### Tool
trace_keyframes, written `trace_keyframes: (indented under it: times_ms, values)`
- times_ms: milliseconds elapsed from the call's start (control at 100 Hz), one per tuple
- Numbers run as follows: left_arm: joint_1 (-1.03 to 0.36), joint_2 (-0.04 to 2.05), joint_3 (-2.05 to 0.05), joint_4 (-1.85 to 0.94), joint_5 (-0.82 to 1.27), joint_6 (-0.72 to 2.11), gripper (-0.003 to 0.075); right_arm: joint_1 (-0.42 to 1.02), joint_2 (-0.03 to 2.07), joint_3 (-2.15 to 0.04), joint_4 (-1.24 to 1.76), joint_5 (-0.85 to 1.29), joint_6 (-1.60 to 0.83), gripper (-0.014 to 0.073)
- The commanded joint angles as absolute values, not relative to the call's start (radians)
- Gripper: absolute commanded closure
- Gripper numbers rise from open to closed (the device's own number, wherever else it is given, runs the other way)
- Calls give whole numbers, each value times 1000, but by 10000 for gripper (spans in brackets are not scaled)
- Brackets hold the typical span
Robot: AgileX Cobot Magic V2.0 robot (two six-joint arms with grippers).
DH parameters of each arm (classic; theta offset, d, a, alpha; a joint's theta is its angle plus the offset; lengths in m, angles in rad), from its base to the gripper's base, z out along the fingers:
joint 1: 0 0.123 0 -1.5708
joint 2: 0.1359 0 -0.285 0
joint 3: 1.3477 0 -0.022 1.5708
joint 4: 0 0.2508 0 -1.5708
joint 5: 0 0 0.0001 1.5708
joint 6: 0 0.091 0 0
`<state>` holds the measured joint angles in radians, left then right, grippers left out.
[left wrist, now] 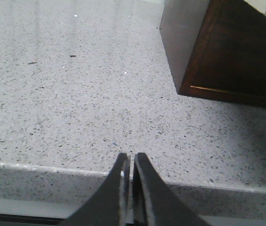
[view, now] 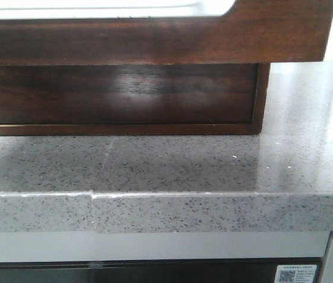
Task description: Put scissors in drawer with both arms
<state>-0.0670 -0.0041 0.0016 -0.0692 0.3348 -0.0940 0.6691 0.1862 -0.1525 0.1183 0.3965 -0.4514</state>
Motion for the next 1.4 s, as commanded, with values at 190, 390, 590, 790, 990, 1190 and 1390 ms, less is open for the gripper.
trace_keyframes:
  times_ms: [190,390,590,790,990,1190,1390]
  values:
    - [-63,-34,19,-67,290,-93,742,663,194,-181,117,325,-448,656]
    - [-63,-34,19,-67,290,-93,742,663,189,-171,117,316,-448,656]
    - [-63,-32,19,-67,290,-93,742,663,158,-70,117,267,-448,656]
    - [-63,-32,19,-67,290,-93,742,641,146,39,87,30,-448,656]
    - [-63,-32,19,-67,290,-93,742,462,130,39,50,-89,-239,656]
    - [-63,-32,19,-67,290,-93,742,215,46,39,-155,-86,120,656]
    - [-63,-32,19,-71,293,-93,742,-2,-22,39,-179,0,144,656]
